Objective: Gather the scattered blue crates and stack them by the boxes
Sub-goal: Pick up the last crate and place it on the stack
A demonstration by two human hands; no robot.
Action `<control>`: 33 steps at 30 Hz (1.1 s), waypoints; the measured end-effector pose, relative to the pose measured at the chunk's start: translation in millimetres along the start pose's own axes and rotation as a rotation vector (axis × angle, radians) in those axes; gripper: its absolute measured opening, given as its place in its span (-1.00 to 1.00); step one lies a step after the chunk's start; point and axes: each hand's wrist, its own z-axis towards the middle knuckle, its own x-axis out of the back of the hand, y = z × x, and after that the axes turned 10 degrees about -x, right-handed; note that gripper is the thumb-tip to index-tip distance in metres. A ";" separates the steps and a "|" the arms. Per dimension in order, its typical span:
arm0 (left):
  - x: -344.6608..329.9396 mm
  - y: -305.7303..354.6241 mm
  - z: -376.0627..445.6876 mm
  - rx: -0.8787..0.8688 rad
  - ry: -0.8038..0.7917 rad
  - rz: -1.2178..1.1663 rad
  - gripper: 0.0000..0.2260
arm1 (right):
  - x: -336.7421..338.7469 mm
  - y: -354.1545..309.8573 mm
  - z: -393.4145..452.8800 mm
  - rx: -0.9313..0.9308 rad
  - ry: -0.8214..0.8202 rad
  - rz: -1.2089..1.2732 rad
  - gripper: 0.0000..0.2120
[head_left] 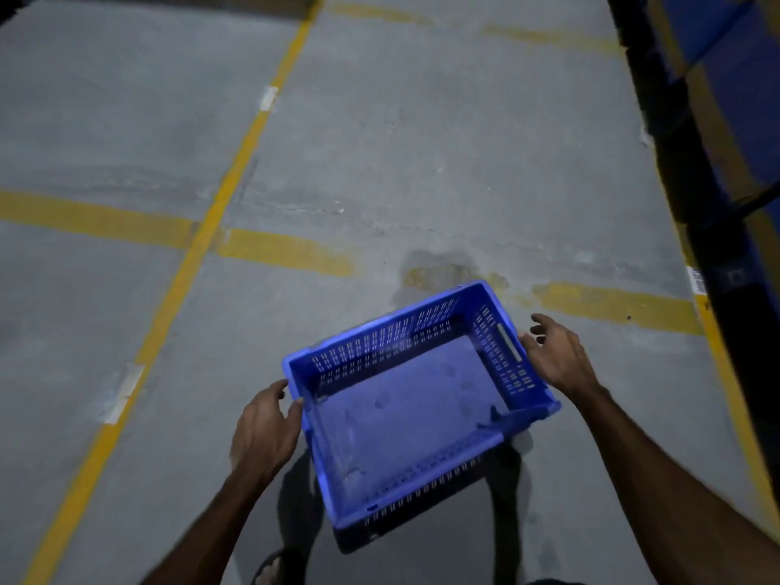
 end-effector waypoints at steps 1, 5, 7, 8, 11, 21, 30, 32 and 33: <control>-16.0 -8.6 6.4 0.002 0.030 0.015 -0.54 | -11.6 4.7 13.7 0.019 0.002 -0.033 -0.37; -69.1 -34.7 25.1 0.045 0.090 -0.041 -0.49 | -48.2 12.5 54.9 0.074 -0.027 -0.142 -0.49; -94.2 -49.5 33.4 0.052 0.103 -0.091 -0.50 | -66.8 19.6 71.7 0.106 -0.002 -0.193 -0.58; -106.4 -55.4 36.1 0.048 0.122 -0.116 -0.55 | -73.9 22.7 77.3 0.107 0.034 -0.220 -0.59; -129.7 -59.5 39.1 0.108 0.185 -0.163 -0.70 | -88.5 35.0 96.7 0.101 0.097 -0.220 -0.65; -139.8 -57.1 29.8 0.087 0.288 -0.287 -0.74 | -99.7 58.3 102.9 0.014 0.032 -0.032 -0.77; -140.3 -56.5 43.7 0.037 0.401 -0.345 -0.83 | -114.1 62.8 103.9 0.011 0.111 0.047 -0.75; -124.3 -50.8 49.8 0.012 0.399 -0.344 -0.74 | -109.4 63.8 98.7 0.014 0.123 0.082 -0.75; -113.8 -47.2 54.5 -0.003 0.401 -0.341 -0.68 | -106.0 64.0 94.1 0.012 0.133 0.100 -0.75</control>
